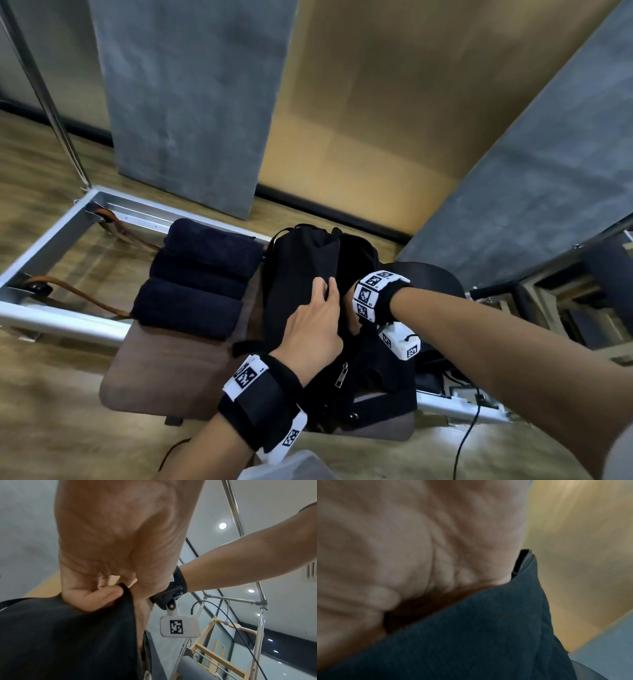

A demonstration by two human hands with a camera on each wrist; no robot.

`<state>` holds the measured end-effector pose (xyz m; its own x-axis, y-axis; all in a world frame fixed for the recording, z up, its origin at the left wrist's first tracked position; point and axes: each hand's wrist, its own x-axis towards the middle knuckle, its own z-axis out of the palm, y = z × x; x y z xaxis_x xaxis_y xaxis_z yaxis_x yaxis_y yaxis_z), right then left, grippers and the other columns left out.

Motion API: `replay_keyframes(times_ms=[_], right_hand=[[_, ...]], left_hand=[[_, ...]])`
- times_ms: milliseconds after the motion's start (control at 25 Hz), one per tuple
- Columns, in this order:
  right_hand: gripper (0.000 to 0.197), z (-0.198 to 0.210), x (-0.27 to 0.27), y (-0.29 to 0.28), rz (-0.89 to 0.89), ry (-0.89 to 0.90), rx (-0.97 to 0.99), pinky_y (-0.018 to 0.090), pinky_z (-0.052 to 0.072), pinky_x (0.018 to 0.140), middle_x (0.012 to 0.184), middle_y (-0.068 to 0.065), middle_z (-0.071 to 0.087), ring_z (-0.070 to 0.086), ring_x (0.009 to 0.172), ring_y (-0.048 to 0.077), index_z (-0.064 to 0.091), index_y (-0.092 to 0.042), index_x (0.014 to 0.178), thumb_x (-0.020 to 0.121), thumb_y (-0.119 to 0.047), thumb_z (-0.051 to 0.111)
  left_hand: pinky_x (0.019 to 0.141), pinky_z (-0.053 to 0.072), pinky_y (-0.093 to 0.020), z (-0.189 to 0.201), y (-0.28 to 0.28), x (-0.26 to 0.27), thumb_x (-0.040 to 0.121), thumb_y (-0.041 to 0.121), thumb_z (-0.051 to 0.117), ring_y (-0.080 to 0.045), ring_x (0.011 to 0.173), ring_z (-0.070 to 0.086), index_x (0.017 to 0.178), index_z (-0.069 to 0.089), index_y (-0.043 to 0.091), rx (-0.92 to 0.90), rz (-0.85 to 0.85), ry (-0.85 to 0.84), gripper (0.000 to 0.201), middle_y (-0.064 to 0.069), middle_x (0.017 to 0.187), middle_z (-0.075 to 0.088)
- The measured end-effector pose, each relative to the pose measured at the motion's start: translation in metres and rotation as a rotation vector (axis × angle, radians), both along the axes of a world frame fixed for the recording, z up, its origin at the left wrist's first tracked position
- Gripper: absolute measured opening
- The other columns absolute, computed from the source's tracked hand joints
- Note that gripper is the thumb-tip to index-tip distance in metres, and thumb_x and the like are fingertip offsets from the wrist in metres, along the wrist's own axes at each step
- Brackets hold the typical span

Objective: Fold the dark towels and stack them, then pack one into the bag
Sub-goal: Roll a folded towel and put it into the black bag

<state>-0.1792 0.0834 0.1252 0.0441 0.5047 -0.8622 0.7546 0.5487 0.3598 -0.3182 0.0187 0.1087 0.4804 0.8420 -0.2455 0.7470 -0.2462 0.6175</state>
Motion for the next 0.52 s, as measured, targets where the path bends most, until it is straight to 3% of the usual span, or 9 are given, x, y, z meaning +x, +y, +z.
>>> replay_keyframes(times_ms=[120,200,320,360,440,520], right_hand=[[0.021,0.003,0.002,-0.002,-0.052,0.067,-0.007,0.027,0.049,0.075,0.106,0.004,0.068,0.062,0.09,0.02,0.068,-0.017,0.116,0.102,-0.03,0.061],[0.037,0.004,0.0,-0.001,-0.121,0.091,-0.04,0.021,0.044,0.073,0.119,0.007,0.067,0.066,0.101,0.021,0.062,-0.012,0.137,0.101,-0.019,0.064],[0.044,0.007,0.0,-0.004,-0.14,0.145,-0.01,0.02,0.044,0.062,0.107,0.003,0.065,0.06,0.075,0.013,0.057,-0.006,0.141,0.099,-0.014,0.066],[0.047,0.008,0.0,-0.004,-0.151,0.164,-0.01,0.024,0.05,0.069,0.11,0.005,0.067,0.064,0.081,0.018,0.055,-0.005,0.142,0.098,-0.017,0.067],[0.056,0.018,0.0,-0.002,-0.203,0.155,-0.049,0.034,0.053,0.094,0.129,0.012,0.067,0.067,0.113,0.029,0.053,-0.005,0.143,0.095,-0.026,0.072],[0.056,0.034,0.001,0.001,-0.291,0.222,-0.041,0.033,0.053,0.098,0.126,0.011,0.069,0.066,0.115,0.026,0.061,-0.006,0.135,0.088,-0.029,0.081]], left_hand=[[0.06,0.031,-0.034,-0.001,0.003,-0.004,0.091,0.003,0.058,-0.013,0.057,0.036,0.166,0.01,0.016,0.025,0.028,-0.023,0.09,0.0,0.14,0.023],[0.054,0.025,-0.034,-0.002,0.004,-0.006,0.091,0.003,0.057,-0.013,0.057,0.037,0.166,0.01,0.016,0.039,0.026,-0.017,0.089,0.001,0.138,0.024],[0.058,0.031,-0.033,0.0,0.004,-0.007,0.093,0.004,0.057,-0.016,0.06,0.04,0.166,0.012,0.019,0.046,0.017,-0.003,0.087,-0.001,0.139,0.024],[0.063,0.035,-0.034,0.002,0.004,-0.008,0.093,0.005,0.056,-0.019,0.062,0.042,0.166,0.014,0.023,0.049,0.007,0.004,0.086,-0.003,0.141,0.023],[0.068,0.038,-0.037,0.006,0.003,-0.009,0.093,0.005,0.054,-0.021,0.064,0.044,0.159,0.028,0.032,0.036,-0.023,0.002,0.076,-0.006,0.141,0.024],[0.067,0.039,-0.037,0.009,0.001,-0.007,0.095,0.009,0.054,-0.02,0.061,0.042,0.142,0.045,0.027,0.033,-0.031,0.005,0.051,-0.008,0.139,0.026]])
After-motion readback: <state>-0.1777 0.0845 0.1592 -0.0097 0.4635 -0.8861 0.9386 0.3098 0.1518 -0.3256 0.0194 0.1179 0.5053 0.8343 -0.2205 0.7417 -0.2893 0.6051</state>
